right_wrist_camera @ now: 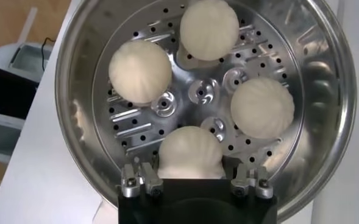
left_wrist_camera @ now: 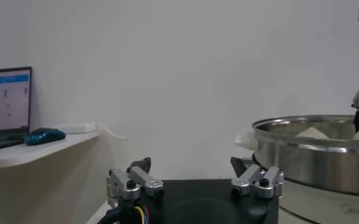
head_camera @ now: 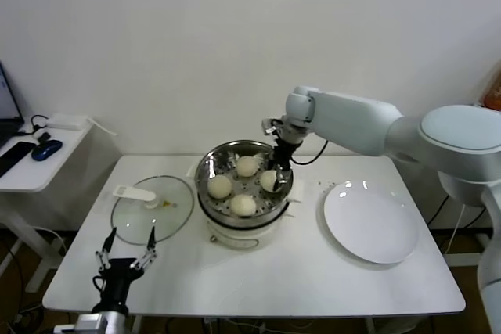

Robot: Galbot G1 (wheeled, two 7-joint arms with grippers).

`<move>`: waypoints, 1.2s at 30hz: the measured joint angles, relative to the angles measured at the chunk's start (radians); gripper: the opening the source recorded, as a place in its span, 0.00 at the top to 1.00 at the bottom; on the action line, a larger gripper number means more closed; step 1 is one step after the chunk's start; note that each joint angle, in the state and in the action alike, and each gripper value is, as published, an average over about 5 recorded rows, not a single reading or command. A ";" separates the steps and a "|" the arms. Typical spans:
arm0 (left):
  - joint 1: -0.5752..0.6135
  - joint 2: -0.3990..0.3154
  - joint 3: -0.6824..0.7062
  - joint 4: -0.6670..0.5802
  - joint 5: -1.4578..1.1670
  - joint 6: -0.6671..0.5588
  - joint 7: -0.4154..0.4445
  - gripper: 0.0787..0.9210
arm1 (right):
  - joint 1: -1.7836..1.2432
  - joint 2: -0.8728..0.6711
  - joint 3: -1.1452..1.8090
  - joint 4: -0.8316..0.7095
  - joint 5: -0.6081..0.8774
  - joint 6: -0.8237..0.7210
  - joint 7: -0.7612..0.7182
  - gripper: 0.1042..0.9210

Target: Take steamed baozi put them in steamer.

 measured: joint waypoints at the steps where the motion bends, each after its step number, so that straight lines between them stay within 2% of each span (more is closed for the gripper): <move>1: 0.000 0.000 0.000 0.000 0.000 0.000 0.000 0.12 | -0.001 0.000 0.000 0.000 -0.002 0.000 0.000 0.29; 8: 0.001 0.001 0.000 0.001 -0.001 -0.002 -0.001 0.12 | -0.011 0.004 0.000 -0.006 -0.013 0.002 0.000 0.26; 16: 0.001 0.001 0.000 0.002 -0.001 -0.002 -0.001 0.12 | -0.013 0.008 0.006 -0.013 -0.012 0.008 -0.002 0.13; 29: 0.002 0.003 -0.004 -0.003 -0.003 0.001 -0.002 0.12 | 0.043 -0.020 0.012 0.033 0.043 0.017 -0.020 0.12; 36: -0.002 0.003 0.000 -0.013 -0.003 0.006 -0.004 0.12 | 0.087 -0.110 0.029 0.123 0.086 0.023 0.013 0.12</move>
